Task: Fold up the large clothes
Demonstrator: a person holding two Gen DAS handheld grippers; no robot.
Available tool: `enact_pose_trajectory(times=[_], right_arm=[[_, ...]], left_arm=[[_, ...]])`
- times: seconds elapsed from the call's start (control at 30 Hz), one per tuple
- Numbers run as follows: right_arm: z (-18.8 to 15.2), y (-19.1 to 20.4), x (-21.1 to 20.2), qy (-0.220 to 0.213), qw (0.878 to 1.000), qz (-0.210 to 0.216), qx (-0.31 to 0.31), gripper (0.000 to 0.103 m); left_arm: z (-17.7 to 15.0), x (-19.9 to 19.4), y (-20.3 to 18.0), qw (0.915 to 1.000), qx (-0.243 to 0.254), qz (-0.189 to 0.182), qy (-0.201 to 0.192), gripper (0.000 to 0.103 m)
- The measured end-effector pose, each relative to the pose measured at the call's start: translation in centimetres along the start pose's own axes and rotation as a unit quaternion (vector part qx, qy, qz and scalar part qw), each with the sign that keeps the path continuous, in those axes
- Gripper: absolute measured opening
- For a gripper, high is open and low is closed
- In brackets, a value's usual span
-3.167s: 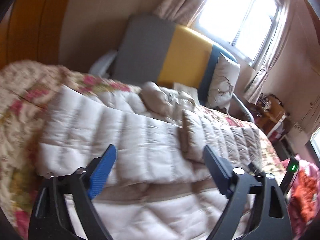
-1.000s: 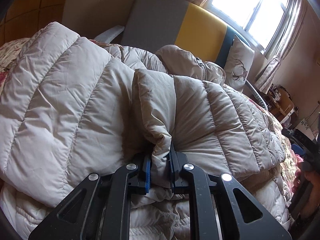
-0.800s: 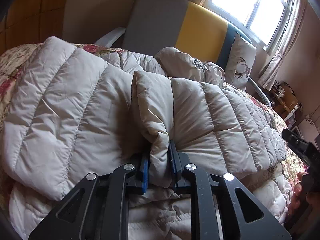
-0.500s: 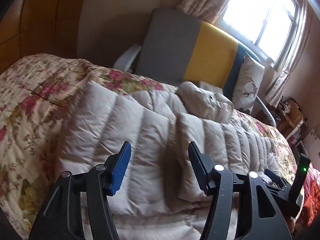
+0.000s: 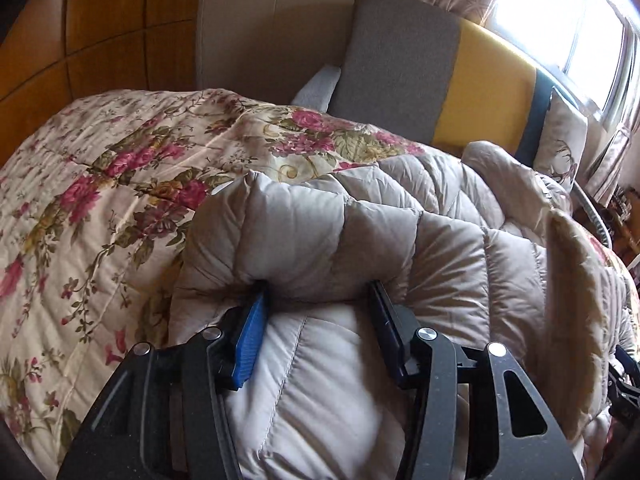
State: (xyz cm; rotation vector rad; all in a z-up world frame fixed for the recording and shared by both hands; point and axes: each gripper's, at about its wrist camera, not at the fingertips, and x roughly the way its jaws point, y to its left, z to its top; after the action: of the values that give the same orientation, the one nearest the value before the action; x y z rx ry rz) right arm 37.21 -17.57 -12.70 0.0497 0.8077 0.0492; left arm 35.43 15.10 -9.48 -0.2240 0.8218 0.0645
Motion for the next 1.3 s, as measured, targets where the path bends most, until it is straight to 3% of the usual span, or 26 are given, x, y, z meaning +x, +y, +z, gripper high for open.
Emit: enact_pose_trajectory(times=[0.07,0.13,0.27,0.3,0.43,0.5,0.63,0.7,0.83,0.97,1.13,1.3], right_arm=[[-0.1,0.0,-0.1,-0.001,1.000,0.001,0.001,0.101],[-0.1,0.0,0.0,0.000,1.000,0.000,0.001,0.101],[0.0,0.0,-0.1,0.008,1.000,-0.002,-0.001,0.101],[0.1,-0.1,0.0,0.013,1.000,0.000,0.000,0.101],[1.3,-0.7,-0.6,0.052,0.999,0.004,0.003,0.101],[1.6,-1.4,-2.9,0.034,0.999,0.004,0.035,0.101],[0.4,-3.1,-8.1,-0.018,0.996,0.048,0.071,0.101],[-0.9,-3.9,-10.2,-0.034,0.995,0.054,0.071,0.101],[-4.0,-6.5,-12.9,-0.039,0.992,0.081,0.089,0.086],[-7.0,-8.9,-14.9,-0.030,0.991,0.075,0.107,0.079],[-10.9,-13.0,-16.3,-0.013,0.985,0.082,0.148,0.074],[-14.9,-15.8,-17.0,0.011,0.977,0.123,0.172,0.073]], left_arm=[[-0.2,-1.6,0.5,0.9997,-0.017,-0.016,-0.007,0.065],[-0.5,-3.3,0.4,0.9988,-0.032,-0.032,-0.019,0.083],[-2.5,-7.4,-0.4,0.9959,-0.036,-0.076,-0.034,0.086],[-3.2,-8.3,-0.7,0.9956,-0.033,-0.081,-0.034,0.091],[-6.2,-11.4,-1.2,0.9940,-0.018,-0.099,-0.042,0.092],[-7.4,-12.7,-1.0,0.9941,-0.012,-0.099,-0.042,0.092],[-10.0,-15.1,0.1,0.9934,0.002,-0.099,-0.059,0.092],[-11.1,-16.2,0.8,0.9929,0.013,-0.096,-0.069,0.092],[-12.9,-17.1,2.2,0.9938,0.030,-0.093,-0.053,0.092],[-14.8,-17.7,4.3,0.9951,0.023,-0.089,-0.036,0.092],[-16.9,-18.6,6.9,0.9945,-0.006,-0.103,-0.017,0.092],[-19.0,-19.2,8.9,0.9933,-0.014,-0.115,0.000,0.091]])
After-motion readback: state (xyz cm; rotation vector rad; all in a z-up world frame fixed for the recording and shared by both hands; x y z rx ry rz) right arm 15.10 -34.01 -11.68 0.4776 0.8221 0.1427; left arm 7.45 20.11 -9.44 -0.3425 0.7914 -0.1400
